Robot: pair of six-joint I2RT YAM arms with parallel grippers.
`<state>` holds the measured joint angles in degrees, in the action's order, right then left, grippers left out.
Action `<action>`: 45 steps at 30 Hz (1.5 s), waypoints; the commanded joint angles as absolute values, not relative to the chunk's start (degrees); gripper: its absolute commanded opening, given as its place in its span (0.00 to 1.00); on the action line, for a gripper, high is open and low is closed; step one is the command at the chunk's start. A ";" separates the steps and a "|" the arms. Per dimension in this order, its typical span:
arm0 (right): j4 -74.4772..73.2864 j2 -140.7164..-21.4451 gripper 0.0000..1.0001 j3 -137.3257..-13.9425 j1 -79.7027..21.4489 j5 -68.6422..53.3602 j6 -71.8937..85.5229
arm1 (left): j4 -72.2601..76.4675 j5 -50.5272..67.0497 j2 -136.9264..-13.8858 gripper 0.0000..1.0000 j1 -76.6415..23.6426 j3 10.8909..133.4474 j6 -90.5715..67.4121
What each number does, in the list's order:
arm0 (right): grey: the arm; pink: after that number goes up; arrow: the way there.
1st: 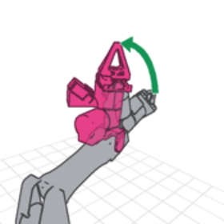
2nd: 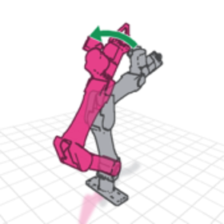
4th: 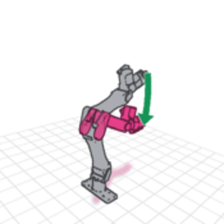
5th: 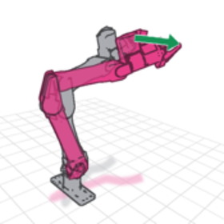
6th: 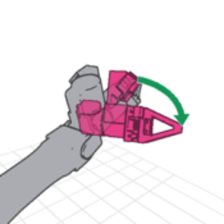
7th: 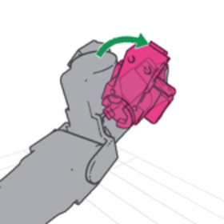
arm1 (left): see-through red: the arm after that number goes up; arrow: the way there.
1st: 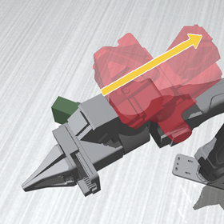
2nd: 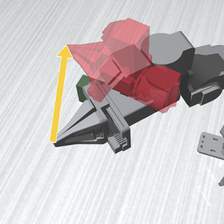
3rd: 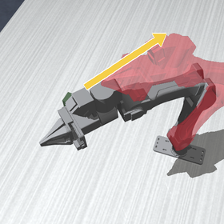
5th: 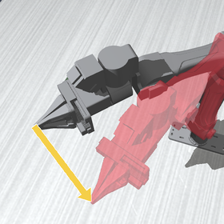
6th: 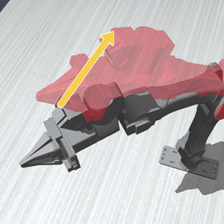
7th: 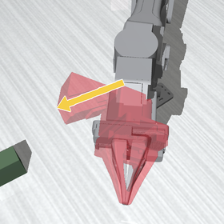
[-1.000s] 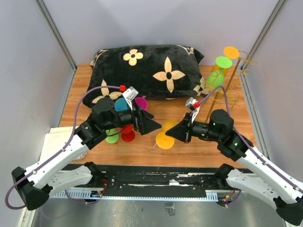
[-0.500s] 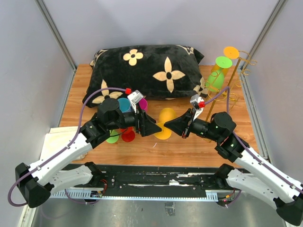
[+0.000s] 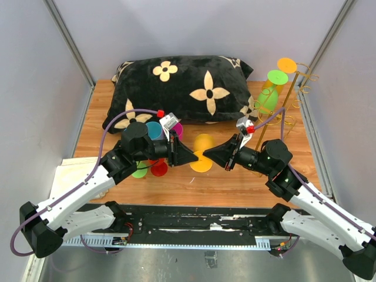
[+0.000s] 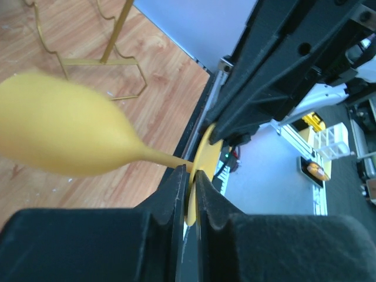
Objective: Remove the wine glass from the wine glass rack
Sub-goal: Place the wine glass at the center of the board.
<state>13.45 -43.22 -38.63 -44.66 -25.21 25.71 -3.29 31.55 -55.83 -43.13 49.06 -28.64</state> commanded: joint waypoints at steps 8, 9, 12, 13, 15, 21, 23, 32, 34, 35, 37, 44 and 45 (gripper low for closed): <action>9.72 -41.66 0.17 -39.17 -45.70 -24.08 22.92 | -0.76 32.36 -54.06 0.00 -42.71 48.71 -28.68; 9.07 -41.40 0.25 -39.25 -45.63 -24.35 22.55 | -0.40 32.01 -53.71 0.01 -42.74 48.40 -28.73; 8.17 -40.90 0.46 -39.00 -45.65 -25.85 21.63 | -0.46 31.28 -53.06 0.01 -42.71 48.40 -28.62; 8.09 -40.95 0.51 -38.83 -45.62 -26.76 21.31 | -0.50 31.15 -52.95 0.01 -42.71 48.60 -28.57; 8.08 -41.42 0.61 -38.59 -45.65 -28.51 20.88 | -0.55 30.96 -52.63 0.01 -42.71 48.60 -28.37; 7.74 -43.80 0.70 -39.15 -45.64 -30.96 20.62 | -0.78 29.97 -52.55 0.01 -42.71 48.74 -27.53; 8.16 -44.55 0.70 -39.11 -45.63 -32.29 20.91 | -0.79 30.09 -52.64 0.01 -42.71 48.99 -27.38; 10.53 -47.96 0.21 -39.98 -45.63 -35.27 22.33 | -0.76 29.16 -51.56 0.01 -42.71 49.13 -27.08; 11.29 -48.00 0.09 -39.67 -45.67 -35.21 22.41 | -1.19 28.65 -51.55 0.00 -42.71 49.26 -26.86; 11.63 -47.92 0.04 -39.44 -45.69 -35.16 22.41 | -1.49 28.39 -51.58 0.02 -42.71 49.34 -26.70; 12.17 -47.62 0.01 -39.17 -45.64 -34.95 22.37 | -1.89 27.99 -51.75 0.12 -42.71 49.60 -26.40; 12.61 -46.03 0.01 -37.08 -45.77 -33.91 18.87 | -4.15 23.63 -51.20 0.62 -42.71 50.77 -25.62; 12.57 -45.91 0.01 -36.61 -45.95 -33.41 17.67 | -4.59 21.98 -50.71 0.66 -42.71 50.92 -25.57</action>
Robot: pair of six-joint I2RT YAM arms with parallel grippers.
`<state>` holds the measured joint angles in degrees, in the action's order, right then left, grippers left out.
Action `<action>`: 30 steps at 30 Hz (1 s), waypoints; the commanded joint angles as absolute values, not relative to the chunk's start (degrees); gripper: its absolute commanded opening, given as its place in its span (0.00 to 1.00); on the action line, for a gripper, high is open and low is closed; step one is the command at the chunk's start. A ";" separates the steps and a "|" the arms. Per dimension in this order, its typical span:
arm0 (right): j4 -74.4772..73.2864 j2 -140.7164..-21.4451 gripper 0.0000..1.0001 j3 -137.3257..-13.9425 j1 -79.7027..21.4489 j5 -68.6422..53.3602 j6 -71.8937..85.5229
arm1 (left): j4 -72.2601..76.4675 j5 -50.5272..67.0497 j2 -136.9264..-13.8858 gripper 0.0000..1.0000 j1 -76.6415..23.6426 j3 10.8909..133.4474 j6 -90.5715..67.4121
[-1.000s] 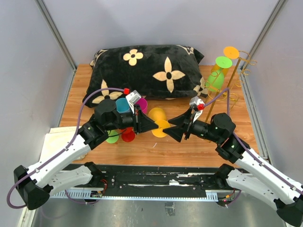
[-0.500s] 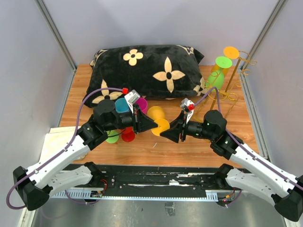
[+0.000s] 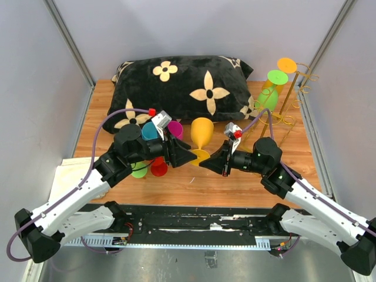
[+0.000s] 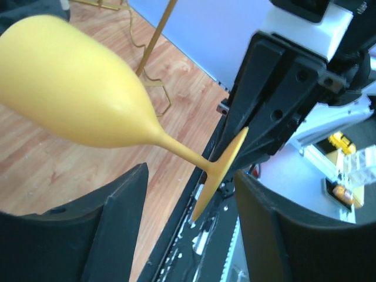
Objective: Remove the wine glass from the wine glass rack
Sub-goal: Place the wine glass at the center of the board.
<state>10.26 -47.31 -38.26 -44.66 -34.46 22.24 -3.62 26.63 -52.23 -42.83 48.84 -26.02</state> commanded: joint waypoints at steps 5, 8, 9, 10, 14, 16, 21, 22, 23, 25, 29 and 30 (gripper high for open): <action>9.71 -45.49 0.01 -33.87 -51.09 -27.43 5.35 | -6.42 12.82 -46.87 0.91 -42.71 50.86 -26.25; 5.14 -46.41 0.01 -32.70 -58.32 -21.14 -11.16 | -7.02 8.69 -44.88 0.97 -42.71 50.38 -26.71; 3.48 -46.71 0.01 -32.20 -60.73 -20.12 -17.83 | -7.44 8.08 -44.69 0.99 -42.71 50.44 -26.72; 2.27 -47.02 0.01 -31.60 -63.16 -19.08 -23.58 | -8.17 7.75 -44.84 1.00 -42.69 50.63 -26.72; 1.01 -46.85 0.01 -28.60 -68.22 -14.43 -37.93 | -9.84 7.80 -46.04 1.00 -42.71 51.31 -26.47; 1.05 -46.11 0.01 -27.51 -68.52 -13.93 -41.44 | -10.08 8.37 -46.64 1.00 -42.71 51.41 -26.32; 0.73 -43.75 0.01 -25.15 -68.64 -13.98 -44.63 | -8.44 18.14 -48.77 0.98 -42.71 51.42 -25.15; 0.56 -43.24 0.01 -24.80 -68.59 -13.97 -44.83 | -7.82 21.89 -49.39 0.97 -42.71 51.50 -24.72; 0.22 -42.76 0.01 -24.52 -68.62 -14.02 -44.97 | -7.51 25.29 -50.12 0.96 -42.71 51.66 -24.38; -0.41 -41.78 0.01 -24.21 -68.63 -14.26 -45.21 | -7.66 29.63 -51.58 0.92 -42.69 52.14 -23.87; -0.75 -39.63 0.01 -23.36 -68.64 -14.72 -45.53 | -9.64 32.65 -52.92 0.86 -42.71 52.55 -22.23; -0.73 -39.25 0.01 -23.20 -68.64 -14.51 -45.59 | -10.52 33.80 -53.26 0.85 -42.71 52.78 -21.04</action>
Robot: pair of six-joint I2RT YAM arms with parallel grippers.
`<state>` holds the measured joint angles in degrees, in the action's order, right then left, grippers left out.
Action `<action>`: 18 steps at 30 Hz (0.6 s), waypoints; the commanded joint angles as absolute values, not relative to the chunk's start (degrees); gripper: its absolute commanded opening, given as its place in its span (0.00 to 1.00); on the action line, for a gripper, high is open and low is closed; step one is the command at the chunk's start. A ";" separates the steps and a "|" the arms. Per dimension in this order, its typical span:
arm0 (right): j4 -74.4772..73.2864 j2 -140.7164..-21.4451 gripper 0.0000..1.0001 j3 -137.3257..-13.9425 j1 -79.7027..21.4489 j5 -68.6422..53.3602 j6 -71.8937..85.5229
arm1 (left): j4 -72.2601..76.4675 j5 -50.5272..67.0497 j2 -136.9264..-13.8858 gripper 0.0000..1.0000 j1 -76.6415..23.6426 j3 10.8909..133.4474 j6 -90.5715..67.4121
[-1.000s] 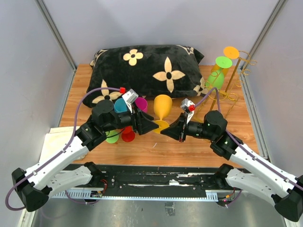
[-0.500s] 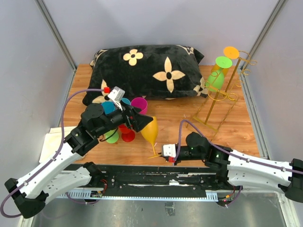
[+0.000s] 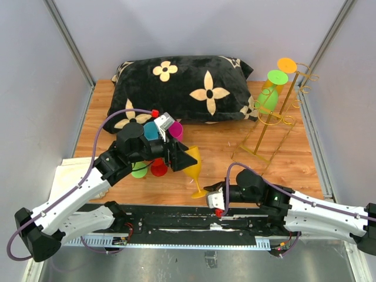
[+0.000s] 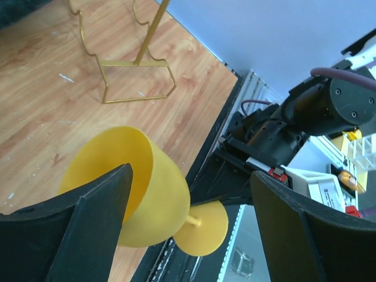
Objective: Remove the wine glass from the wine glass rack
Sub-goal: Place the wine glass at the center of the board.
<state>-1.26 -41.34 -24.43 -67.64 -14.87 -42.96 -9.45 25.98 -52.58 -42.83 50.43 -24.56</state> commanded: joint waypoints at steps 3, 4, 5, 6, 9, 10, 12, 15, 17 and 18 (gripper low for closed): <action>-0.89 -38.68 0.01 -22.81 -68.64 -13.35 -45.54 | -13.54 35.84 -53.68 0.79 -42.71 53.47 -19.24; -1.08 -38.84 0.01 -22.76 -68.64 -12.77 -45.60 | -14.06 36.34 -53.64 0.77 -42.71 53.64 -18.74; -1.24 -39.02 0.01 -22.70 -68.64 -12.24 -45.64 | -14.41 36.90 -53.62 0.72 -42.69 53.76 -18.37; -1.54 -39.29 0.01 -22.81 -68.64 -11.36 -45.62 | -14.49 37.48 -53.47 0.70 -42.71 53.79 -18.18; -1.63 -40.04 0.01 -23.04 -68.64 -8.94 -45.70 | -14.73 40.10 -53.34 0.62 -42.71 53.55 -17.65; -1.24 -40.07 0.01 -23.03 -68.64 -8.01 -45.64 | -14.95 41.08 -53.54 0.59 -42.78 53.41 -17.32; 0.03 -39.95 0.01 -22.51 -68.64 -5.88 -45.45 | -15.93 41.79 -53.90 0.53 -42.92 53.81 -16.77; 1.71 -39.58 0.02 -21.69 -68.64 -2.73 -45.05 | -16.76 41.96 -53.97 0.46 -43.23 54.18 -15.92; 2.16 -39.38 0.03 -21.33 -68.64 -0.77 -44.85 | -17.23 42.07 -53.88 0.40 -43.37 54.23 -15.24; 2.13 -39.31 0.04 -21.23 -68.64 0.13 -44.83 | -17.45 42.08 -53.92 0.35 -43.41 54.23 -14.95</action>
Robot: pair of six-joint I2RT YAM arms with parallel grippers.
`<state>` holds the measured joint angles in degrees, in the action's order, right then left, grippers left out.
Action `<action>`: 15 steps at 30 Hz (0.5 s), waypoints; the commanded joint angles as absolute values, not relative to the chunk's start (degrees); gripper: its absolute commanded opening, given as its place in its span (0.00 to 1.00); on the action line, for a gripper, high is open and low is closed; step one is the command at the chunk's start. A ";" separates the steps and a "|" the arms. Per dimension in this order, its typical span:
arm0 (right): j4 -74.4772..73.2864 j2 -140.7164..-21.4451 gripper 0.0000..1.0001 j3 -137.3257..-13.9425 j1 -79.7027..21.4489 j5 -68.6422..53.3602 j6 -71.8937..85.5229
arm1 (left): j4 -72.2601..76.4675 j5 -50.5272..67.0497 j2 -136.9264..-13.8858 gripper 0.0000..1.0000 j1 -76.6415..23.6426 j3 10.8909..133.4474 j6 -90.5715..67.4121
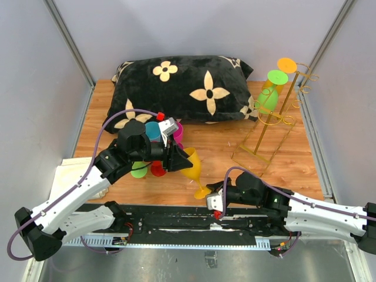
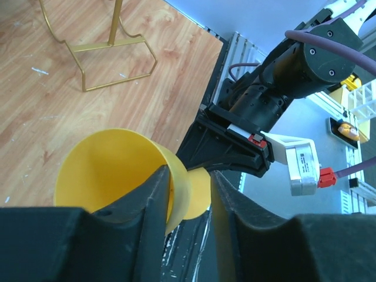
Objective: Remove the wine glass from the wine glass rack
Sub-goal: Place the wine glass at the center of the board.
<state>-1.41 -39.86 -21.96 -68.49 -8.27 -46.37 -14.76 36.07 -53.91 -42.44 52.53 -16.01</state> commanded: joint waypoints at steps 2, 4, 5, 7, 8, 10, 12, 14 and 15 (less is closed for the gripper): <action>2.19 -39.02 0.04 -21.17 -68.64 1.82 -44.61 | -17.91 42.04 -54.11 0.22 -43.48 54.29 -14.62; 2.41 -38.58 0.04 -21.06 -68.64 2.97 -44.41 | -18.21 42.02 -54.50 0.08 -43.51 54.35 -14.42; 2.68 -38.17 0.04 -20.87 -68.64 3.48 -44.32 | -18.34 41.80 -54.70 0.02 -43.57 54.51 -14.34; 3.29 -37.54 0.05 -20.47 -68.64 4.05 -44.31 | -18.53 39.75 -54.71 0.00 -43.57 54.77 -14.61; 3.52 -37.20 0.07 -20.28 -68.63 4.04 -44.30 | -18.54 37.76 -54.63 0.00 -43.59 54.88 -14.93; 3.51 -36.52 0.08 -20.07 -68.64 3.65 -44.59 | -18.54 34.94 -54.50 0.01 -43.53 55.01 -15.27; 3.57 -35.74 0.10 -19.88 -68.64 2.76 -44.92 | -18.31 33.90 -54.49 0.01 -43.57 55.22 -15.41; 3.53 -34.81 0.14 -19.55 -68.64 1.77 -45.02 | -17.75 33.48 -54.42 0.01 -43.58 55.20 -15.75; 3.67 -34.36 0.20 -19.33 -68.64 1.34 -45.00 | -17.53 33.22 -54.38 0.00 -43.57 55.20 -15.86</action>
